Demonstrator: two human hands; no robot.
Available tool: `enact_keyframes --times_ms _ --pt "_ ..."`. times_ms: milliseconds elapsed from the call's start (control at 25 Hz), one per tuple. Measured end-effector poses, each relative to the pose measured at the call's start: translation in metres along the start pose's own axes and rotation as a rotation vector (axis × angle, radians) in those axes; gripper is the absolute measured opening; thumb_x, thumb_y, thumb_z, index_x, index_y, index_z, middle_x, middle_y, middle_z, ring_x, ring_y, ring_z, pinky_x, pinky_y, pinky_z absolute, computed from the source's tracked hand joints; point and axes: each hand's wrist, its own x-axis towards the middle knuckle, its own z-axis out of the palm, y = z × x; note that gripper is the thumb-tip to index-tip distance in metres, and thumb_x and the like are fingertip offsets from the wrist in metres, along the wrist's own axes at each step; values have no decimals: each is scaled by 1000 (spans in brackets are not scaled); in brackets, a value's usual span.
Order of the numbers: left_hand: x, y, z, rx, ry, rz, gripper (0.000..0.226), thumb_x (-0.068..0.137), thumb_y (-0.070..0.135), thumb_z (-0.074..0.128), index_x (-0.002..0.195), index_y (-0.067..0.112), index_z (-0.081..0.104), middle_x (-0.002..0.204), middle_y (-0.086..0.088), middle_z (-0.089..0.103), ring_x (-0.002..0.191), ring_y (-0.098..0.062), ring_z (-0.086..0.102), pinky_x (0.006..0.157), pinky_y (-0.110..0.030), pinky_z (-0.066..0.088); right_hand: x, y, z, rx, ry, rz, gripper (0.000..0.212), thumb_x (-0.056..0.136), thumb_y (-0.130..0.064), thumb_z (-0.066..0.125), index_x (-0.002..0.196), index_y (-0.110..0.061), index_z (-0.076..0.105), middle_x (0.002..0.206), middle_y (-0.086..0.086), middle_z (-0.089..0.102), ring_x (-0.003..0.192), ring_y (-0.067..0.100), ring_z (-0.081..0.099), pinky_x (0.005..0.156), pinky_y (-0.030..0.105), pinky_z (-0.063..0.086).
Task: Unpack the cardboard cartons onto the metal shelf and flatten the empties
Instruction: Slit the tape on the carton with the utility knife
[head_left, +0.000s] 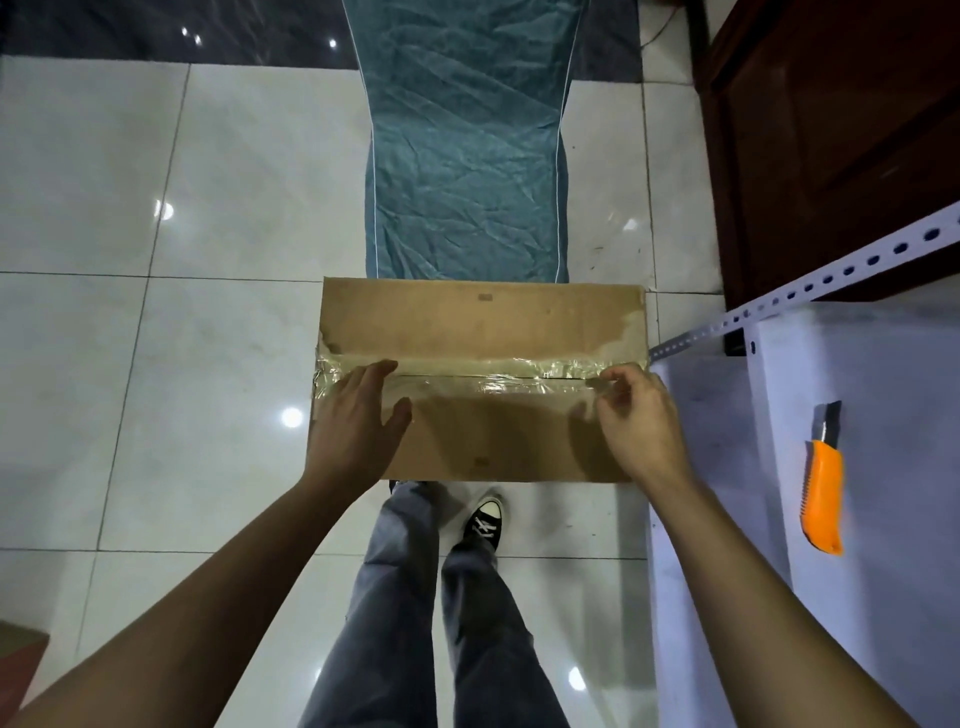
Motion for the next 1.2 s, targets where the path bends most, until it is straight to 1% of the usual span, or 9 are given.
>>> enact_keyframes --times_ms 120,200,320,520,640,760,960,1080,1200 --pt "17 -16 14 42 16 -27 51 95 28 62 141 12 50 136 -13 58 126 -37 52 102 -48 41 16 13 11 -19 32 8 29 87 -12 66 116 -18 65 113 6 61 101 27 63 93 40 52" --pt "26 -27 22 85 25 -31 55 96 31 62 145 12 46 145 -13 52 131 -36 48 104 -49 40 24 21 18 -44 69 8 36 85 -14 68 120 -19 63 119 8 59 108 31 60 98 44 49" --pt "37 -41 33 153 14 -60 65 94 38 64 149 13 41 157 -9 39 142 -34 38 109 -52 35 32 31 26 -82 36 45 56 82 -28 75 134 -30 53 135 8 49 122 34 51 105 53 44" --pt "44 -55 47 186 -12 -53 74 84 43 74 147 15 44 159 -9 33 141 -39 35 106 -58 35 38 40 39 -156 -19 66 86 72 -50 82 146 -40 37 150 10 31 137 38 37 110 55 39" --pt "42 -56 51 180 13 -130 79 79 59 73 146 29 43 163 -11 20 146 -40 22 107 -63 30 38 43 43 -220 -33 104 99 69 -59 82 152 -43 29 161 13 16 147 38 24 116 56 30" --pt "39 -60 51 86 11 -242 82 73 64 76 145 44 40 164 -13 8 147 -44 15 107 -68 32 37 47 44 -218 -78 175 110 67 -68 80 155 -52 15 167 11 0 151 39 17 116 61 30" --pt "46 -63 43 52 -66 -306 97 70 65 78 149 56 23 164 -17 -3 147 -46 18 107 -67 32 33 41 39 -178 -144 235 115 69 -69 78 153 -60 1 167 13 -9 152 42 15 111 61 33" --pt "48 -71 43 -1 -93 -302 108 62 69 81 146 66 13 163 -18 -1 145 -50 20 109 -67 34 31 38 37 -196 -166 247 121 64 -73 79 151 -63 -5 167 14 -9 151 44 16 112 58 34" --pt "47 -74 43 -19 -100 -302 115 55 72 81 145 68 11 159 -19 3 136 -54 34 104 -65 42 33 36 36 -213 -162 249 124 62 -72 81 152 -61 -5 165 13 -2 147 45 22 110 55 37"
